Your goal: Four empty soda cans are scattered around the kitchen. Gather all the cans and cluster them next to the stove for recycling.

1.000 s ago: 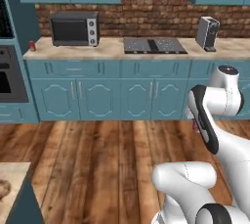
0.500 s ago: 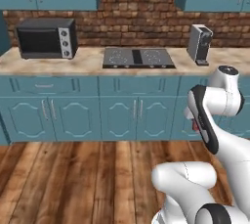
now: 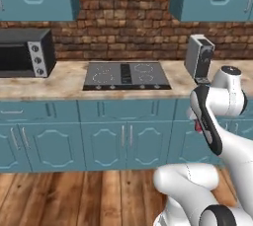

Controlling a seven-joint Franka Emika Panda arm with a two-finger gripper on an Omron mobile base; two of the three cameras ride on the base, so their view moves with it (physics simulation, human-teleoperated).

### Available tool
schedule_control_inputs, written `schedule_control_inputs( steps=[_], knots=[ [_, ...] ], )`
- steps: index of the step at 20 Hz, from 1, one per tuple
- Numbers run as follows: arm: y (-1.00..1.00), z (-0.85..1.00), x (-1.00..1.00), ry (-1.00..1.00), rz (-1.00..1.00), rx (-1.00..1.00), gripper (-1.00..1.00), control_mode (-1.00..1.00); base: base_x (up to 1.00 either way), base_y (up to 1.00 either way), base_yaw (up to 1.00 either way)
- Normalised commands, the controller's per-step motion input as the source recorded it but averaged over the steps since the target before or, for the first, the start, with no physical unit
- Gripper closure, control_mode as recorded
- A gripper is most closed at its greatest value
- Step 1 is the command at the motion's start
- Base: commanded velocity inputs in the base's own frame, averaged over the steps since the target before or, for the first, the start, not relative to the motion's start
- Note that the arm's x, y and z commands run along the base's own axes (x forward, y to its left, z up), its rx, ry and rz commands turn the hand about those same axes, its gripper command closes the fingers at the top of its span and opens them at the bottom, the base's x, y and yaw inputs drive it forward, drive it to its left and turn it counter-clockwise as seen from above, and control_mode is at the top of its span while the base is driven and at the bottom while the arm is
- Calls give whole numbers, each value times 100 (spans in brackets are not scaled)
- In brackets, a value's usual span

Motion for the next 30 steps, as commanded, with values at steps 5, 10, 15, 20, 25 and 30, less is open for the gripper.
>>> schedule_control_inputs(
  steps=[5,10,15,20,25,30],
  knots=[
    [0,0,0,0,0,0,100,100,100,-14,-16],
    [0,0,0,0,0,0,100,100,100,0,-15],
    [0,0,0,0,0,0,100,100,82,0,-21],
    [0,0,0,0,0,0,100,100,42,0,-14],
    [0,0,0,0,0,0,100,100,36,0,-14],
    [0,0,0,0,0,0,100,100,26,0,-16]
  ],
)
